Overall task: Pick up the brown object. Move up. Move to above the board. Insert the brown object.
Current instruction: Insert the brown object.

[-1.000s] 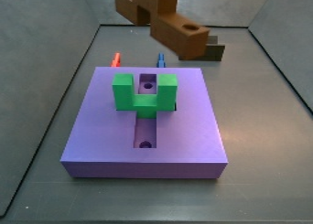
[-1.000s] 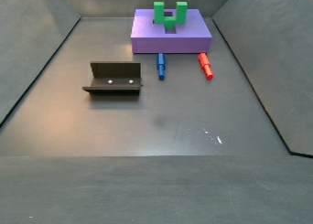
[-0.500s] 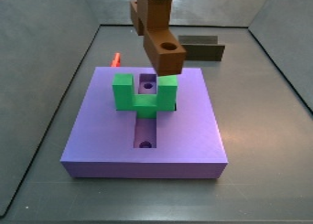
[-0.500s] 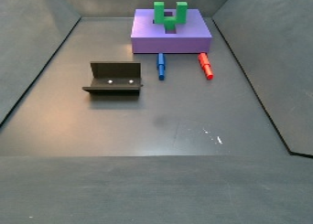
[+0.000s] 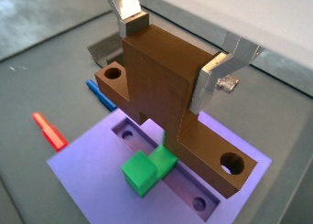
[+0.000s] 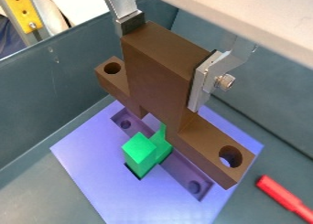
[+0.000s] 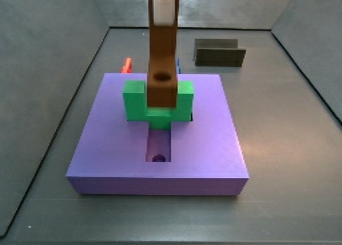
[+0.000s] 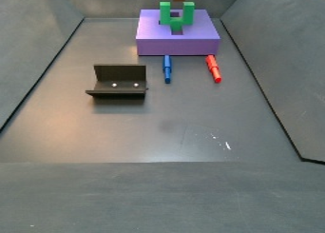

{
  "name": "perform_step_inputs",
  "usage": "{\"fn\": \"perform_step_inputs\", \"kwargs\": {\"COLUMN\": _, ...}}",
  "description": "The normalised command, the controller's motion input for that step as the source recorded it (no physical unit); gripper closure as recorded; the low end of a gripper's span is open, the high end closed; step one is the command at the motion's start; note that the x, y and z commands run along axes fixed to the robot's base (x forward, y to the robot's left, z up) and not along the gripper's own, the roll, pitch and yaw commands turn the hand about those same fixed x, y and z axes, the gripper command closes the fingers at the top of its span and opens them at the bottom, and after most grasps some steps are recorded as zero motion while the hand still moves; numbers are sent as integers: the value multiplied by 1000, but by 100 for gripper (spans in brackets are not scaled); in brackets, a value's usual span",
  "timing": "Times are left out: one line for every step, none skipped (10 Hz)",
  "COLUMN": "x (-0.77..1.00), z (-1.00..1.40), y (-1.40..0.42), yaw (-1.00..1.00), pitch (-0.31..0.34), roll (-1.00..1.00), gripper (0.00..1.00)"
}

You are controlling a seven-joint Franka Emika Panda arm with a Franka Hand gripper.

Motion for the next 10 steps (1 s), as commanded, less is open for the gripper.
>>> {"fn": "perform_step_inputs", "kwargs": {"x": -11, "z": -483, "y": -83, "yaw": -120, "pitch": 0, "roll": 17, "gripper": 100}}
{"fn": "perform_step_inputs", "kwargs": {"x": 0, "z": -434, "y": 0, "yaw": -97, "pitch": 4, "roll": 13, "gripper": 100}}
{"fn": "perform_step_inputs", "kwargs": {"x": 0, "z": -417, "y": 0, "yaw": -94, "pitch": 29, "roll": 43, "gripper": 100}}
{"fn": "perform_step_inputs", "kwargs": {"x": 0, "z": -383, "y": -11, "yaw": -83, "pitch": 59, "roll": 81, "gripper": 100}}
{"fn": "perform_step_inputs", "kwargs": {"x": 0, "z": -303, "y": -43, "yaw": -11, "pitch": 20, "roll": 37, "gripper": 100}}
{"fn": "perform_step_inputs", "kwargs": {"x": 0, "z": -283, "y": -46, "yaw": 0, "pitch": 0, "roll": 17, "gripper": 100}}
{"fn": "perform_step_inputs", "kwargs": {"x": 0, "z": -320, "y": -43, "yaw": 0, "pitch": 0, "roll": 13, "gripper": 100}}
{"fn": "perform_step_inputs", "kwargs": {"x": 0, "z": -326, "y": -51, "yaw": 0, "pitch": 0, "roll": 13, "gripper": 100}}
{"fn": "perform_step_inputs", "kwargs": {"x": 0, "z": -354, "y": -57, "yaw": 0, "pitch": 0, "roll": 21, "gripper": 100}}
{"fn": "perform_step_inputs", "kwargs": {"x": 0, "z": -380, "y": -60, "yaw": 0, "pitch": 0, "roll": 60, "gripper": 100}}
